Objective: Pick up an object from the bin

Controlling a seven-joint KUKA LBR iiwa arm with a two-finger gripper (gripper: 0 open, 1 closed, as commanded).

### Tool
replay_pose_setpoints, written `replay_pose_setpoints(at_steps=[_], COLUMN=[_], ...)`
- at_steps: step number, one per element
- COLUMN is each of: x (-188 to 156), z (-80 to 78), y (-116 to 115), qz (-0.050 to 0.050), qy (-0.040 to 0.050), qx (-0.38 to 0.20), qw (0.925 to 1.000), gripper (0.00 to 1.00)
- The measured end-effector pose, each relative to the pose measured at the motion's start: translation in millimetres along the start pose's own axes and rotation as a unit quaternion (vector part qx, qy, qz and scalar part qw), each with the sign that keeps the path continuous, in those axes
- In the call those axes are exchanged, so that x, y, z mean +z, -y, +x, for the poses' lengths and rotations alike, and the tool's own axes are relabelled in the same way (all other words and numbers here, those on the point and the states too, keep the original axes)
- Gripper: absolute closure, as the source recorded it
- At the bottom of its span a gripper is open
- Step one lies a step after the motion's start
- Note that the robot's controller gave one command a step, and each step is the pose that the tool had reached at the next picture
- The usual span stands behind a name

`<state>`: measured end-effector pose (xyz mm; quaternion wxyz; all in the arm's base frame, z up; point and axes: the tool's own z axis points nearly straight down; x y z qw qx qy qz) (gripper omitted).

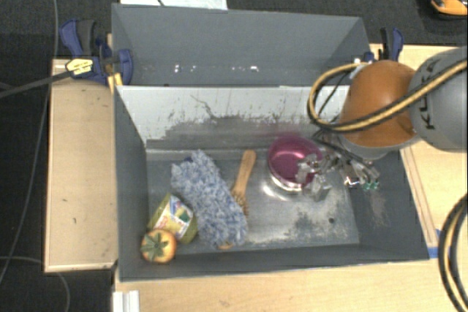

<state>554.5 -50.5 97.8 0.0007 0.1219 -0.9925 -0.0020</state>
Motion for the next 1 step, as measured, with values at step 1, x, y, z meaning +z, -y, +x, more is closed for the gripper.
replay_pose_setpoints(at_steps=[1], x=[-105.6], z=[-11.6], y=[1.1], qz=[-0.001], qy=[0.0011], qx=[0.039], qw=[0.9992], gripper=[1.0])
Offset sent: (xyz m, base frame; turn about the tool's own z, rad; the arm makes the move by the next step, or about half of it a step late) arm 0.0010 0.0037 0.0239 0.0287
